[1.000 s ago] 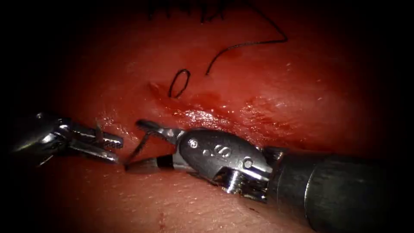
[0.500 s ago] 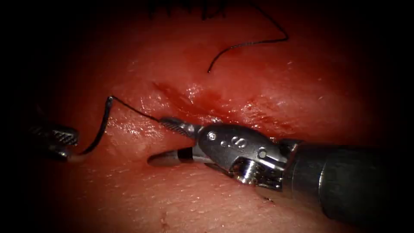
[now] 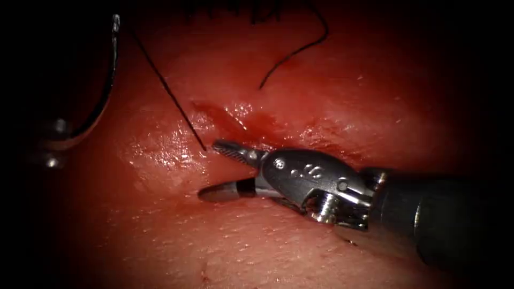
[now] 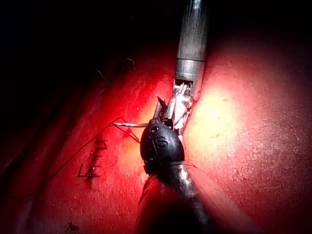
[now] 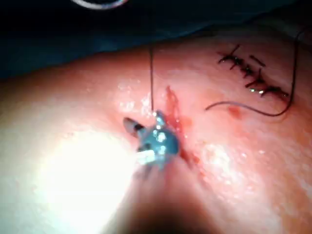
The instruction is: Wound Closure
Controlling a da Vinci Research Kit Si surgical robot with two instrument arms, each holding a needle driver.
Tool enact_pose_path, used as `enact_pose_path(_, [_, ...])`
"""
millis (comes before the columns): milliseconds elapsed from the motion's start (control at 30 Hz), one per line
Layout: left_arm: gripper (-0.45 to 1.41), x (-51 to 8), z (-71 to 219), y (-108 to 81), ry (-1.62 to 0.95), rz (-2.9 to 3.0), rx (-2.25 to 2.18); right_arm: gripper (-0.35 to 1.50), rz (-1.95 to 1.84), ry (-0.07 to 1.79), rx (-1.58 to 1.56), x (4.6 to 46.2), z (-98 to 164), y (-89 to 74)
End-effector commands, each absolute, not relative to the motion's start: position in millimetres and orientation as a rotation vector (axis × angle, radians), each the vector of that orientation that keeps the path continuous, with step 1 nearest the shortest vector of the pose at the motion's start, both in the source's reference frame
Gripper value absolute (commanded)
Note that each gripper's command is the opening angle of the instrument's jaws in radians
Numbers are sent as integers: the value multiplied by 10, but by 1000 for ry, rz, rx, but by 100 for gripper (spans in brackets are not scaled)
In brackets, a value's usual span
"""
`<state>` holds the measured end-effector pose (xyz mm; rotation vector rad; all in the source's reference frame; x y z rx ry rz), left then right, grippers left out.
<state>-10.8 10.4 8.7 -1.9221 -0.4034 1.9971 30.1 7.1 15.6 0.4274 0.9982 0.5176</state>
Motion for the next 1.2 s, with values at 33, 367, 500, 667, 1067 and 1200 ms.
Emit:
enact_pose_path(33, [-45,-114,92,104,-402,1997,-1919,76,519,1001,429,307,162,68])
enact_pose_path(367, [-45,-118,90,100,-391,1999,-1909,78,556,1040,429,317,131,79])
enact_pose_path(500, [-45,-116,89,99,-400,2012,-1904,78,549,1045,423,315,127,87])
enact_pose_path(667, [-45,-116,87,103,-376,2029,-1916,78,548,1053,410,320,116,104])
enact_pose_path(1067, [-45,-121,80,104,-339,2042,-1906,52,534,1054,402,344,136,88])
enact_pose_path(1200, [-45,-120,71,105,-338,2042,-1904,-35,532,1046,373,342,152,84])
